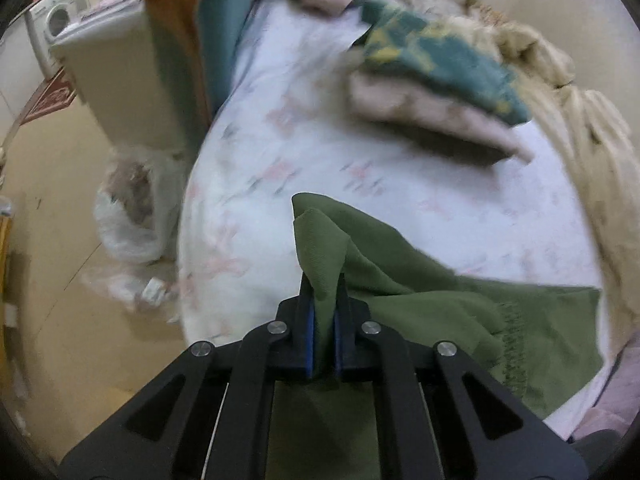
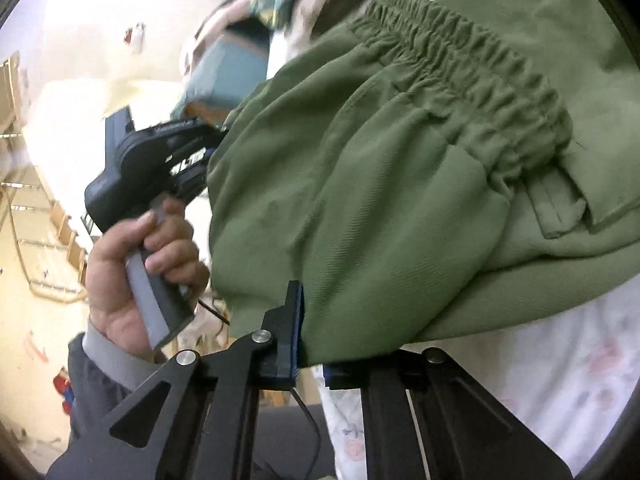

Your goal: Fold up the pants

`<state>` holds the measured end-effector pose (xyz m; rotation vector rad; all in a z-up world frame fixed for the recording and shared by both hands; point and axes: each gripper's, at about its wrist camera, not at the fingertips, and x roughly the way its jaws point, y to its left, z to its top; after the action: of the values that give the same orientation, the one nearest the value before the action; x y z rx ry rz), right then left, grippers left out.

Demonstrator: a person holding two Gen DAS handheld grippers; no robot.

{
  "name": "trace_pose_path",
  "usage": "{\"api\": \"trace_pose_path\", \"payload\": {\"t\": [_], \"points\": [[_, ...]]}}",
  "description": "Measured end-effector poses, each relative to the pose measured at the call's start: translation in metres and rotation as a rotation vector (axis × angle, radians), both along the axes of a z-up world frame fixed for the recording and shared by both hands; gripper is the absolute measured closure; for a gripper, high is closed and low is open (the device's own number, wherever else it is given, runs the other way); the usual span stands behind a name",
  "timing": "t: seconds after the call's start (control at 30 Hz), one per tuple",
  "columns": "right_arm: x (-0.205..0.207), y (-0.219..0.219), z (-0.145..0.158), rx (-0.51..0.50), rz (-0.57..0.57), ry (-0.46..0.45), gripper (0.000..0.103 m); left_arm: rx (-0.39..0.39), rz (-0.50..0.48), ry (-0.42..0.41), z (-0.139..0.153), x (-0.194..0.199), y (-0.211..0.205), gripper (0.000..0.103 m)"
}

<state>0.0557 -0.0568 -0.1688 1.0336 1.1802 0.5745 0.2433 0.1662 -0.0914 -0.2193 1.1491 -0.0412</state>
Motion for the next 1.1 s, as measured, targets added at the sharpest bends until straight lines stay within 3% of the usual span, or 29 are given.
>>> {"api": "trace_pose_path", "payload": {"t": [0.1,0.13,0.17,0.3,0.47,0.6,0.83,0.9,0.97,1.1], "points": [[-0.002,0.006,-0.028,-0.034,0.033,0.108,0.08,0.024,0.035,0.059,-0.03,-0.001,0.01,0.086],[-0.005,0.005,-0.035,-0.041,0.035,0.148,0.058,0.058,0.044,0.062,-0.035,-0.001,0.01,0.077],[-0.007,0.002,-0.038,-0.019,0.027,0.162,0.055,0.094,0.051,0.061,-0.037,-0.003,0.011,0.072],[-0.009,-0.013,-0.019,-0.046,0.07,0.143,0.054,0.184,0.074,0.022,-0.02,-0.012,0.017,0.034],[-0.019,-0.066,0.024,-0.078,0.054,0.082,0.054,0.145,0.114,-0.102,0.029,-0.025,0.002,0.028],[-0.015,-0.142,0.065,-0.186,-0.054,0.003,0.051,0.149,0.025,-0.202,0.058,-0.039,-0.044,0.02],[-0.025,-0.291,0.088,-0.322,-0.324,-0.035,0.047,0.11,-0.118,-0.246,0.078,-0.061,-0.125,0.02],[-0.033,-0.339,0.095,-0.366,-0.445,-0.033,0.041,0.093,-0.131,-0.249,0.082,-0.061,-0.141,0.02],[-0.041,-0.373,0.101,-0.422,-0.568,-0.02,0.027,0.082,-0.148,-0.255,0.084,-0.065,-0.159,0.02],[-0.059,-0.44,0.088,-0.521,-0.752,0.106,0.027,0.075,-0.2,-0.262,0.077,-0.072,-0.194,0.02]]}}
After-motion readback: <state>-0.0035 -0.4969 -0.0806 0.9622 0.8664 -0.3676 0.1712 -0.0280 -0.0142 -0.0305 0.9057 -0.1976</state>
